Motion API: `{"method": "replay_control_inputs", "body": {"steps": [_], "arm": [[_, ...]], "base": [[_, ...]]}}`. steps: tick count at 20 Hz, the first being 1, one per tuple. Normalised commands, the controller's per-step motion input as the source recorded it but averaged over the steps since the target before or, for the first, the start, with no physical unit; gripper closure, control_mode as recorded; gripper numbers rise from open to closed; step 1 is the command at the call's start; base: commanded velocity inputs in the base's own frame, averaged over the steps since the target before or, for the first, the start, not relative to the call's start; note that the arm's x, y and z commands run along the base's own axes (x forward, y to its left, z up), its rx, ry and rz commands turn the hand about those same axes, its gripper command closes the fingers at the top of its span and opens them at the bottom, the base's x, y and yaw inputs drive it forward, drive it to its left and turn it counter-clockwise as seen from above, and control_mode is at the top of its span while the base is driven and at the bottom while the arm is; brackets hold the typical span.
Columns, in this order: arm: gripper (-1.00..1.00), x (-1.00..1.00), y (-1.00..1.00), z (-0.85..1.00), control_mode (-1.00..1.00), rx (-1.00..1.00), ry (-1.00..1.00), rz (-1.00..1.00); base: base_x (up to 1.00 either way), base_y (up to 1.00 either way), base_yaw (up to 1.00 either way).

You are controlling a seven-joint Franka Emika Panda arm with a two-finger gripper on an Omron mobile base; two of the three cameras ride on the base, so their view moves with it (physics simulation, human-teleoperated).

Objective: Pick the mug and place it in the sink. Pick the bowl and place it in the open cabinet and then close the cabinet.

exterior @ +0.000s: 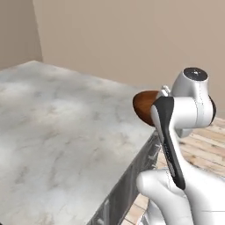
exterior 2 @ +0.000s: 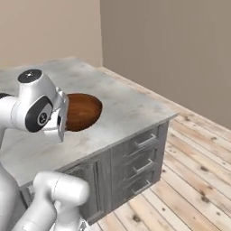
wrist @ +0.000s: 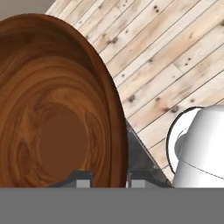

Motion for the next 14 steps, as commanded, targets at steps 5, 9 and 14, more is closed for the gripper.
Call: {"method": "replay_control_inputs", "body": {"steps": [5,9,14], "arm": [[1.0,0.0,0.0,0.0,1.0,0.0,0.0,0.0],[1.0,0.0,0.0,0.0,1.0,0.0,0.0,0.0],[1.0,0.0,0.0,0.0,1.0,0.0,0.0,0.0]], "base": [[0.0,0.0,-0.98],[0.0,0.0,-0.96],[0.0,0.0,-0.93]]}}
